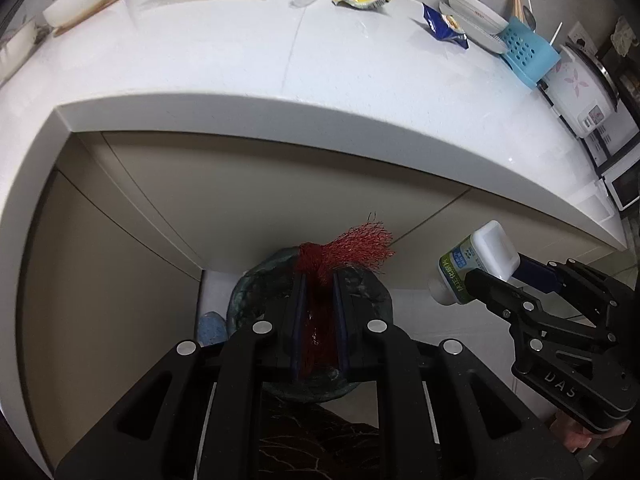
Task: Collect trash
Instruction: 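Open the left tool to drop the red mesh bag into the bin, then open the right tool to drop the white-green bottle into the bin, then raise both tools over the counter, right tool toward the blue snack packet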
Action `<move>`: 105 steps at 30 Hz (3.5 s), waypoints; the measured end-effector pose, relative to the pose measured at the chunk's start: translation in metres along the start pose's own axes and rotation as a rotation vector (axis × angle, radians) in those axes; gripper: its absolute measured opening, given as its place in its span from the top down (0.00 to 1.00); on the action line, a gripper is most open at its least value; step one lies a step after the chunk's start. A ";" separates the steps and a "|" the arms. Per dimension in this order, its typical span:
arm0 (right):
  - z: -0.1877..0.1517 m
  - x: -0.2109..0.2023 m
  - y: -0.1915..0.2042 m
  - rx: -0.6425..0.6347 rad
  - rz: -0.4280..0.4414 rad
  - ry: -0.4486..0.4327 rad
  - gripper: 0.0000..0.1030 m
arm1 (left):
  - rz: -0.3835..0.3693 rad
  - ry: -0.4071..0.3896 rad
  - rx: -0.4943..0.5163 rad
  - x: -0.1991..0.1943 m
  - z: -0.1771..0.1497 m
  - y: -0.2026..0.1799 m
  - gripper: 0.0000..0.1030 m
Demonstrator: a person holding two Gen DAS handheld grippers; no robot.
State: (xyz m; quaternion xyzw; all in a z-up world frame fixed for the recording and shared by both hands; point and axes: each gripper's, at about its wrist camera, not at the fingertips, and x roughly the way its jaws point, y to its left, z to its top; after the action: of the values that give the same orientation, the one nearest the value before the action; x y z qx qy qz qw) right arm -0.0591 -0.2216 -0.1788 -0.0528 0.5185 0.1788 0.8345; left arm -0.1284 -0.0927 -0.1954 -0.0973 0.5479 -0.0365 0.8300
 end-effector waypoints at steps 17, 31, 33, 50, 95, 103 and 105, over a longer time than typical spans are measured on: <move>-0.015 0.012 -0.030 0.085 -0.042 0.048 0.61 | 0.007 0.091 0.106 0.054 -0.013 -0.025 0.87; -0.017 0.014 -0.027 0.074 -0.062 0.058 0.61 | -0.001 0.086 0.104 0.056 -0.015 -0.027 0.57; -0.017 0.016 -0.026 0.077 -0.062 0.065 0.61 | 0.002 0.087 0.100 0.057 -0.016 -0.026 0.48; -0.010 0.029 -0.024 0.094 -0.042 0.081 0.61 | 0.034 0.036 0.062 0.045 -0.008 -0.009 0.13; -0.007 0.064 0.015 -0.024 -0.016 0.128 0.43 | 0.124 0.007 -0.044 0.012 -0.010 0.077 0.06; 0.009 0.021 0.011 -0.021 -0.052 0.025 0.22 | 0.115 -0.024 -0.012 -0.005 0.000 0.062 0.06; 0.014 0.007 0.010 -0.016 -0.071 -0.015 0.18 | 0.101 -0.041 -0.007 -0.012 0.004 0.057 0.06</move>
State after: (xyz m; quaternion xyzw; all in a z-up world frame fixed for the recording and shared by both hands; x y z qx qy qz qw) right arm -0.0481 -0.2068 -0.1781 -0.0764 0.5085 0.1537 0.8438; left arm -0.1324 -0.0344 -0.1945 -0.0732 0.5352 0.0092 0.8415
